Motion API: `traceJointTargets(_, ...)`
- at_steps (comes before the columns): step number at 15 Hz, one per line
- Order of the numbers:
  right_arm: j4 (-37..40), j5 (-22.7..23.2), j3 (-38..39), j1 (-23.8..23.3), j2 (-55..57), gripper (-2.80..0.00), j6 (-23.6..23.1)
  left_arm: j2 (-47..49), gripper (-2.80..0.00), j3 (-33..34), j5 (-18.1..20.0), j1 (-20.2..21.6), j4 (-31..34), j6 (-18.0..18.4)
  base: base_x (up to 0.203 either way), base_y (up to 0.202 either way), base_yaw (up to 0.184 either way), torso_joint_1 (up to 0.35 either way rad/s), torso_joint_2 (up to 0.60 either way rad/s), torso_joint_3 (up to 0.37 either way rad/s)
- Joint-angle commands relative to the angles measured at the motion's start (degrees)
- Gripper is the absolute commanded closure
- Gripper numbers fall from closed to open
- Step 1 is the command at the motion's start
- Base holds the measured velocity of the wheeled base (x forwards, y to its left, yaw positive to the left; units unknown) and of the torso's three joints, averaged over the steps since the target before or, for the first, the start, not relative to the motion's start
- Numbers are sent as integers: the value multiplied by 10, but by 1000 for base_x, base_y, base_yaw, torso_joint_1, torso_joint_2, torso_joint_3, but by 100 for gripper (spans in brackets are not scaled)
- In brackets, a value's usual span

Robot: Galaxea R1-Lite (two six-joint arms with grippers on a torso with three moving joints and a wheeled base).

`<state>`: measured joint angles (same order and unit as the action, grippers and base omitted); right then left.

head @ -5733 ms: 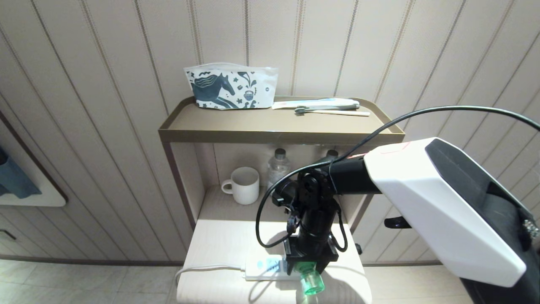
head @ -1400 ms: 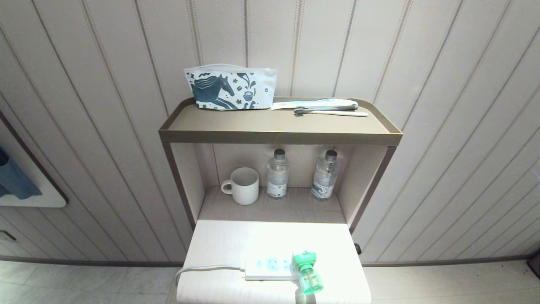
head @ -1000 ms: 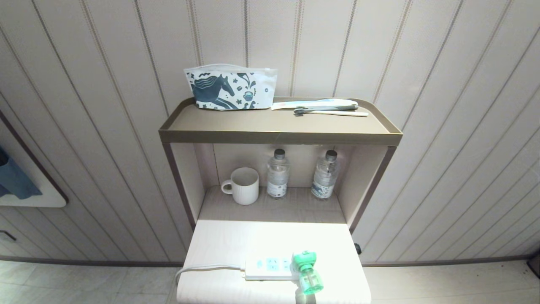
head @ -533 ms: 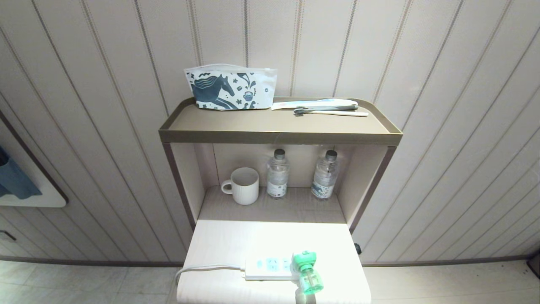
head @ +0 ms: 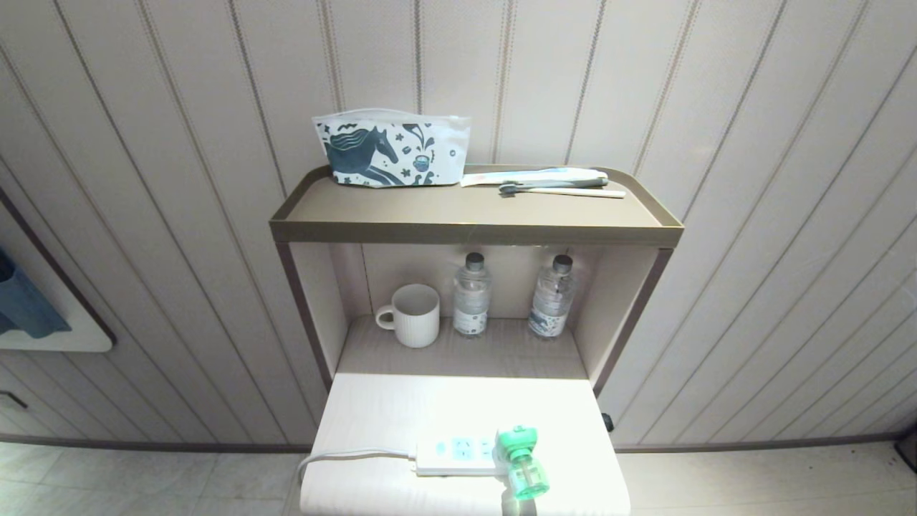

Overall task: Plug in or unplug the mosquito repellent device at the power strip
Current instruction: Hold the socket with your left hand and unplug it with your right hand

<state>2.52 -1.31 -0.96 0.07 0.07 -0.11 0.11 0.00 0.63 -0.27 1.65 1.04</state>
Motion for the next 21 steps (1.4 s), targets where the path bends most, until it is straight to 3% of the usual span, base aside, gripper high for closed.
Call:
traceJointTargets(1,-1,0,0,0,2,0,0,0,0,0,0,0,0,0,0,0,0,0,0,0)
traceJointTargets(21,0,5,2,0,2,0,2,0,0,0,0,0,0,0,0,0,0,0,0,0)
